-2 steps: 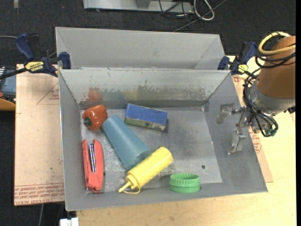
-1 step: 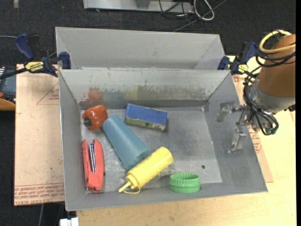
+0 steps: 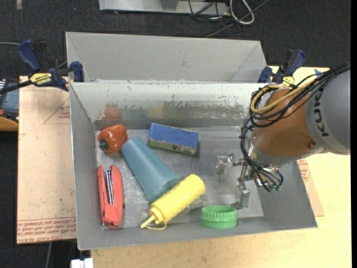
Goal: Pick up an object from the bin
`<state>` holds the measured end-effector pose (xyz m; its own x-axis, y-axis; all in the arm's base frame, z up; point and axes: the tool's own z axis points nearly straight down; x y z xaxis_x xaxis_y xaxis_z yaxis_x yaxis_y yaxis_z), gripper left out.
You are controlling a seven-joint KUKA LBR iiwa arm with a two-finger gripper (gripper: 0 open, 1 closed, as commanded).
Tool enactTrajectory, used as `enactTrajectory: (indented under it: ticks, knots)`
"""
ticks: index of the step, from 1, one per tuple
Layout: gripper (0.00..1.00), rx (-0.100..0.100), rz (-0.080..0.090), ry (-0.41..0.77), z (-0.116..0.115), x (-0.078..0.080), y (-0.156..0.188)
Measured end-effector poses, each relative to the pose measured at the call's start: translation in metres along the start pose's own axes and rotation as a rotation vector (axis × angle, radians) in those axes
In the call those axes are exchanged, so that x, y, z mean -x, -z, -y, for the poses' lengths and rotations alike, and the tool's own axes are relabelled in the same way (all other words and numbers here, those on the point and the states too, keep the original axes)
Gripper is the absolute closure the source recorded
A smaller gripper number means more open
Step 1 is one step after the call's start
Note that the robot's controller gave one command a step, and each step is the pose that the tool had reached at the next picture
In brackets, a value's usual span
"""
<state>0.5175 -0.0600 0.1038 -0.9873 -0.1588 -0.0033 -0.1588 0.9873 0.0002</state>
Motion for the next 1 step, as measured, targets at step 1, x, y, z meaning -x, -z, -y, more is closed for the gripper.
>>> enactTrajectory:
  ticks: [1]
  knots:
    - [0.0, -0.005, 0.014, -0.03, -0.0074, 0.0018, 0.0578]
